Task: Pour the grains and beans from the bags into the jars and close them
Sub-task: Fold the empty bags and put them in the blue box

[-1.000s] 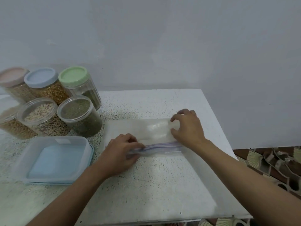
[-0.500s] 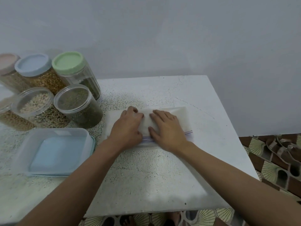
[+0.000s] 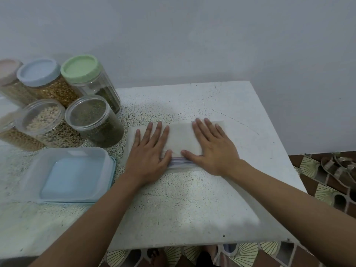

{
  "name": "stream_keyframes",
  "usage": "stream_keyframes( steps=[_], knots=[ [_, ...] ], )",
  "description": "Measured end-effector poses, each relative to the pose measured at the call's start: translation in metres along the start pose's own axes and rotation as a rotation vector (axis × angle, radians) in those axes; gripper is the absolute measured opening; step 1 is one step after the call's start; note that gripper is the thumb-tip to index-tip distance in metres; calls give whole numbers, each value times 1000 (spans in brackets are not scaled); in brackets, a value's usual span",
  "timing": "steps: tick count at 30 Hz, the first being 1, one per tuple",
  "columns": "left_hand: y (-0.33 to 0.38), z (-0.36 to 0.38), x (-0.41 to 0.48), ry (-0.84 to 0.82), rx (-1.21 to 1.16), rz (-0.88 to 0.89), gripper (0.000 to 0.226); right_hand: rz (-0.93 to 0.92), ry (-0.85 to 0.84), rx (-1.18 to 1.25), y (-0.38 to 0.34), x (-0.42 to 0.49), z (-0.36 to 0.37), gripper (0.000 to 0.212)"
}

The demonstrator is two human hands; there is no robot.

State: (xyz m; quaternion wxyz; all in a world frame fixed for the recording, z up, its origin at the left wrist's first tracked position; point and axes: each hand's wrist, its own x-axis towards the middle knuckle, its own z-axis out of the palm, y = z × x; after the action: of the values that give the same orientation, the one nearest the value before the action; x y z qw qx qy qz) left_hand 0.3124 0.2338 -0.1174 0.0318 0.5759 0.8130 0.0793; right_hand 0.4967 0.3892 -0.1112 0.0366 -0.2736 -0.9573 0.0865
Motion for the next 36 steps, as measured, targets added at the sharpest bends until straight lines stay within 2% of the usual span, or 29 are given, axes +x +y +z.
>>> stream_keyframes(
  steps=[5, 9, 15, 19, 22, 25, 28, 30, 32, 36],
  knots=[
    [-2, -7, -2, 15, -18, -183, 77, 87, -30, -4, 4, -3, -4, 117],
    [-1, -10, 0, -46, -4, -212, 79, 174, -49, -3, 17, -8, -6, 128],
    [-4, -36, 15, -282, -61, -243, 85, 166, -33, 6, 18, -10, -4, 127],
    [11, -64, 41, -297, 138, -197, 83, 163, -27, 3, 19, -11, -5, 127],
    [24, -77, 63, -290, 176, -127, 71, 162, -18, 5, 17, -12, -5, 128],
    [33, -77, 81, -248, 47, -52, 58, 164, -24, 12, 17, -12, -6, 128],
    [38, -66, 95, -277, -95, 15, 46, 161, -22, 21, 17, -13, -6, 129],
    [37, -64, 105, -331, -180, 42, 38, 163, -17, 27, 17, -13, -6, 130],
    [36, -66, 116, -416, -230, 15, 39, 168, -4, 33, 16, -13, -6, 133],
    [41, -68, 129, -523, -206, -28, 37, 167, 1, 39, 16, -13, -6, 134]
  ],
)
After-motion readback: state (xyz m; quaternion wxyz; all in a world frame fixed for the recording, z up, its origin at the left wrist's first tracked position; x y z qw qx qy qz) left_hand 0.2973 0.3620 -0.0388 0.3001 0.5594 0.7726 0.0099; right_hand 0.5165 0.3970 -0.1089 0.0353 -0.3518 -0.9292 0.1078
